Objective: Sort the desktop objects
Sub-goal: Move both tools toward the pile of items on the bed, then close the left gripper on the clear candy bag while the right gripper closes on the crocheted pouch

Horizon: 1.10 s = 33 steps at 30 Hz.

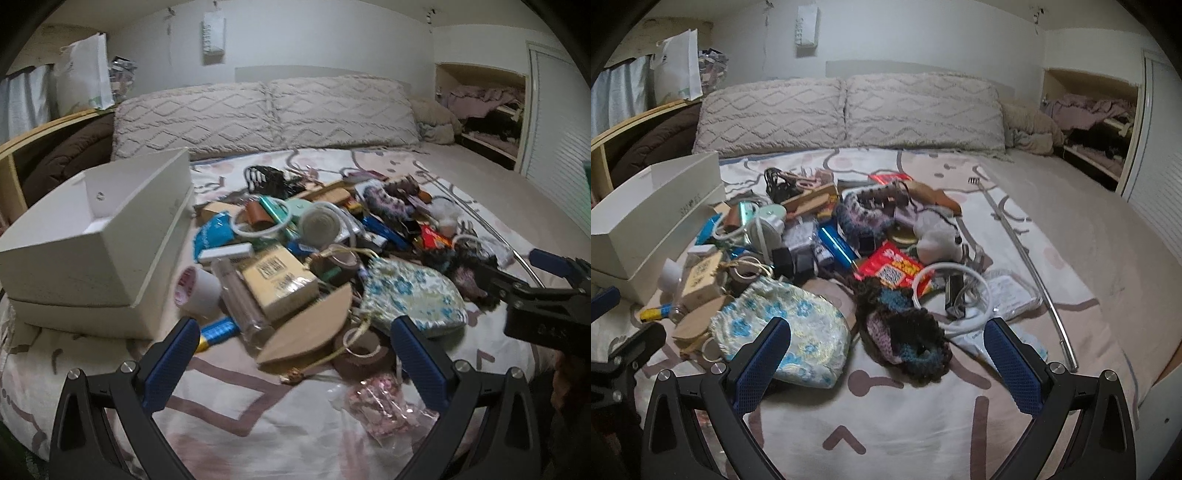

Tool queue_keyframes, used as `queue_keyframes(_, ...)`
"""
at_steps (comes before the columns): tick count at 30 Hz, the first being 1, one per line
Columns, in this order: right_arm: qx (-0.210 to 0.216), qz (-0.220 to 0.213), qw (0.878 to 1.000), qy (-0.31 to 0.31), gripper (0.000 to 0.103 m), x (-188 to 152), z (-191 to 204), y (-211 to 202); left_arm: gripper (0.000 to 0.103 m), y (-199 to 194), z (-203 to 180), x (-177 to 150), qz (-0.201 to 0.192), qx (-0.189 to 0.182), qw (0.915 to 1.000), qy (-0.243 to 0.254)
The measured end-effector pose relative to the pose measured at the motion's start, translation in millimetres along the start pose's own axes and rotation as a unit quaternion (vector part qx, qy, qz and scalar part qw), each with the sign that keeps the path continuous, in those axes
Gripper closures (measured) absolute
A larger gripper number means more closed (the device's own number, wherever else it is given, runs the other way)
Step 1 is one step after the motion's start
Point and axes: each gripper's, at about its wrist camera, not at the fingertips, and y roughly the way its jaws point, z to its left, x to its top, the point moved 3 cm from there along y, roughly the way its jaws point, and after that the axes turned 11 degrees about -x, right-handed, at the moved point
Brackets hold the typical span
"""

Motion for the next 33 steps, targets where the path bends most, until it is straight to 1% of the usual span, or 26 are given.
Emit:
queue_keyframes(5, 0.005, 0.022, 1.000, 0.012, 0.000, -8.2, -5.9, 12.8, 0.000, 13.9, -10.1, -10.5, 0.022, -0.017, 0.9996, 0.009)
queue_keyframes(9, -0.004, 0.036, 0.999, 0.014, 0.000, -14.7, -10.5, 24.8, 0.000, 23.1, -16.7, -18.2, 0.040, -0.034, 0.9986, 0.008)
queue_keyframes(12, -0.015, 0.045, 0.999, 0.010, 0.000, -19.3, -12.8, 32.8, 0.000, 27.7, -19.3, -24.1, 0.049, -0.039, 0.9980, 0.007)
queue_keyframes(19, -0.013, 0.070, 0.997, 0.005, 0.000, -34.7, -14.5, 47.8, 0.000, 37.7, -21.2, -39.9, 0.072, -0.050, 0.9961, 0.001)
queue_keyframes(22, -0.001, 0.085, 0.996, 0.010, 0.000, -40.2, -14.2, 55.8, 0.000, 43.8, -20.1, -47.4, 0.086, -0.051, 0.9949, -0.005)
queue_keyframes(24, 0.003, 0.086, 0.996, 0.014, 0.000, -40.6, -15.0, 56.6, 0.000, 46.3, -19.2, -51.2, 0.090, -0.054, 0.9944, -0.010)
queue_keyframes(28, 0.005, 0.088, 0.996, 0.024, 0.000, -42.0, -15.2, 59.0, 0.000, 46.4, -19.6, -54.3, 0.086, -0.054, 0.9947, -0.013)
queue_keyframes(33, 0.005, 0.078, 0.996, 0.044, 0.000, -45.1, -17.0, 58.2, 0.000, 49.5, -15.6, -58.7, 0.089, -0.061, 0.9937, -0.029)
